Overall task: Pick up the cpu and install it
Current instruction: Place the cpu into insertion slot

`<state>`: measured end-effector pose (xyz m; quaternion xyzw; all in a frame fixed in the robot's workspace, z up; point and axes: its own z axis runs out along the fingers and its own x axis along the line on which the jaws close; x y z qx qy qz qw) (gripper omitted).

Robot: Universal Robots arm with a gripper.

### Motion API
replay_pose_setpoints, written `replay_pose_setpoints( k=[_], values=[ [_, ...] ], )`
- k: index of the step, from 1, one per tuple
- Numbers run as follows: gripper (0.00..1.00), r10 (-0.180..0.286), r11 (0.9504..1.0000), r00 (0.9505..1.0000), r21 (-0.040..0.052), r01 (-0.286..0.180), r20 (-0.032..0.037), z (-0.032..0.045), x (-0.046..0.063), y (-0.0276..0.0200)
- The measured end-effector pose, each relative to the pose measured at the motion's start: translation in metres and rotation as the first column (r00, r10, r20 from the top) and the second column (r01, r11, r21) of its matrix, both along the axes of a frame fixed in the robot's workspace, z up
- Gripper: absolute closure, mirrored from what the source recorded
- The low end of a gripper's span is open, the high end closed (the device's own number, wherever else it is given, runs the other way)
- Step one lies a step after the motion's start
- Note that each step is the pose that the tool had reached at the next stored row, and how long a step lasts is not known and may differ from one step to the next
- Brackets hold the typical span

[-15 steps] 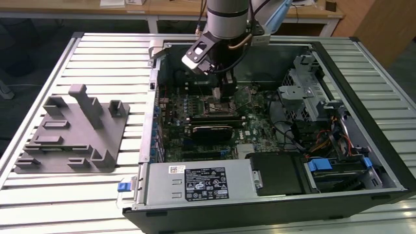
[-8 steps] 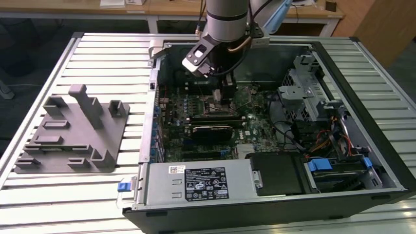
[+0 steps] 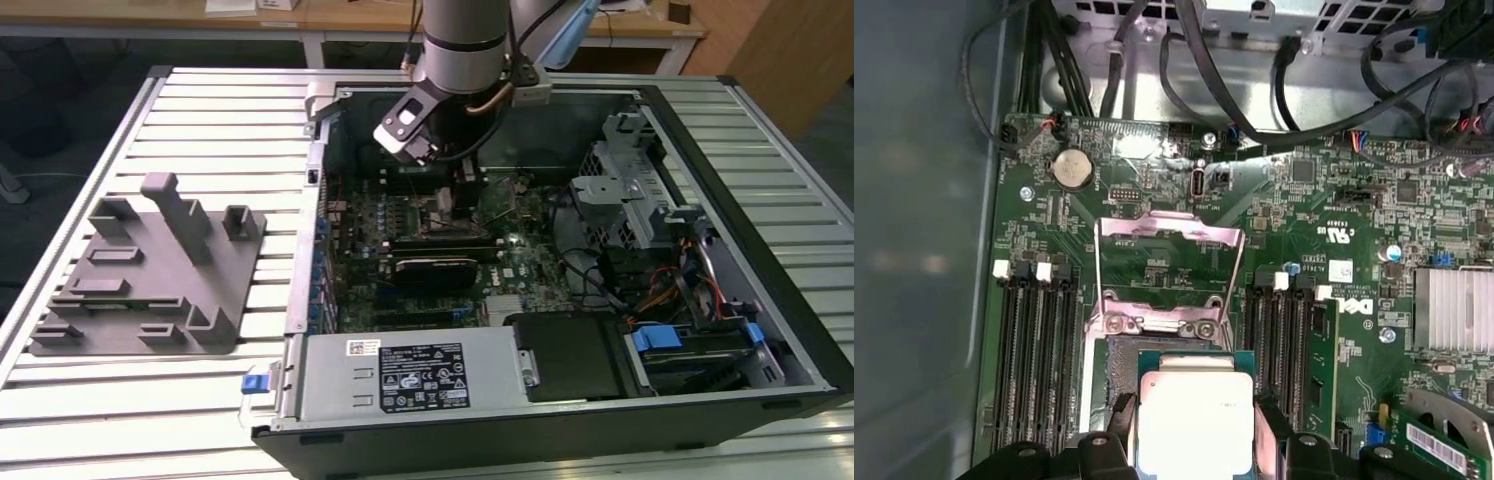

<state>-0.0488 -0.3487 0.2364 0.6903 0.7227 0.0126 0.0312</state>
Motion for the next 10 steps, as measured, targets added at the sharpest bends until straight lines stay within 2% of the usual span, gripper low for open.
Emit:
replay_pose_setpoints(
  k=[6,10],
  values=[
    [0.45,-0.002,1.0000,0.9999,-0.0001,0.002,-0.0169,-0.0054,0.0000,0.0009],
    [0.45,-0.002,1.0000,0.9998,-0.0003,0.002,-0.0174,-0.0074,0.0005,0.0017]
  ],
)
